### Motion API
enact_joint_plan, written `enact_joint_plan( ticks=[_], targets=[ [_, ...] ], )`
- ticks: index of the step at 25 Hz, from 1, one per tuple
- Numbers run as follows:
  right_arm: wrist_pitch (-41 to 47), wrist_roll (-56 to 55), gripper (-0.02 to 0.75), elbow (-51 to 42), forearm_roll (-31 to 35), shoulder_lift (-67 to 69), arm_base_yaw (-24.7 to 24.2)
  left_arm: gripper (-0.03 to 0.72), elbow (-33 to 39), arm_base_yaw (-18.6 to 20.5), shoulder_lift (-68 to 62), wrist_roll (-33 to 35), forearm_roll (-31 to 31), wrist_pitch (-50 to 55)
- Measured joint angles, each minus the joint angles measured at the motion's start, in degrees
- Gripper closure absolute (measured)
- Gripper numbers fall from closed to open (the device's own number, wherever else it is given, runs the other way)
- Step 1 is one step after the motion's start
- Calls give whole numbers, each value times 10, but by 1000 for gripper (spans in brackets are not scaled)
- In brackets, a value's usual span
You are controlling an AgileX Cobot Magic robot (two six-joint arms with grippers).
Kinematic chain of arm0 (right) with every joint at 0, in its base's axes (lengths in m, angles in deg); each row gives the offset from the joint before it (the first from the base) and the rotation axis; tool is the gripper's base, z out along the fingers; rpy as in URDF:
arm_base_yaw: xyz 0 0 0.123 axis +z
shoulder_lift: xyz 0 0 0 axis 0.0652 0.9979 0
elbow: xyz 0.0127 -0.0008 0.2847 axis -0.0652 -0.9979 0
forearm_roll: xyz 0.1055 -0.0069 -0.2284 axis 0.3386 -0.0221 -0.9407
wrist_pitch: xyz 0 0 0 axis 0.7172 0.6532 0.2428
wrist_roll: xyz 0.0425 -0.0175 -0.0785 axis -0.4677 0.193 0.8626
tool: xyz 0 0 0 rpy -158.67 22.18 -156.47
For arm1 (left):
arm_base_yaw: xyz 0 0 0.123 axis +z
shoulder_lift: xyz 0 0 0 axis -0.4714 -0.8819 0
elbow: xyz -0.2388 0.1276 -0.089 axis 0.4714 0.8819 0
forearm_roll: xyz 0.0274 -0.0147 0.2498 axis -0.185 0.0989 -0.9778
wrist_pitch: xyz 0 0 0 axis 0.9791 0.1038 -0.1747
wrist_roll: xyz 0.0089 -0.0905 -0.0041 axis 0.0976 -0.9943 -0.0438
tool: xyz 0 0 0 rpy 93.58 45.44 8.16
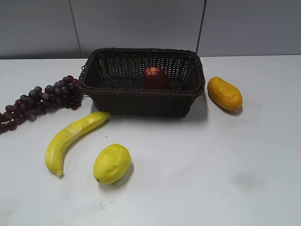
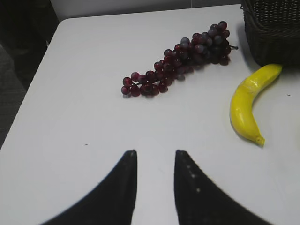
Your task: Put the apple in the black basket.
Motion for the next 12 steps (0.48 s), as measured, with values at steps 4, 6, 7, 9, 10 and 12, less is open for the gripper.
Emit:
enact_joint_plan(
  ticks=[4,6,7,9,10,12],
  targets=[
    [0,0,188,0,0,0,0,486,0,0,0,0,0,0],
    [0,0,188,0,0,0,0,486,0,0,0,0,0,0],
    [0,0,186,0,0,0,0,486,0,0,0,0,0,0],
    [0,0,164,0,1,0,0,486,0,0,0,0,0,0],
    [0,0,149,0,1,0,0,486,0,0,0,0,0,0],
    [0,0,130,0,1,0,0,486,0,0,0,0,0,0]
  ],
)
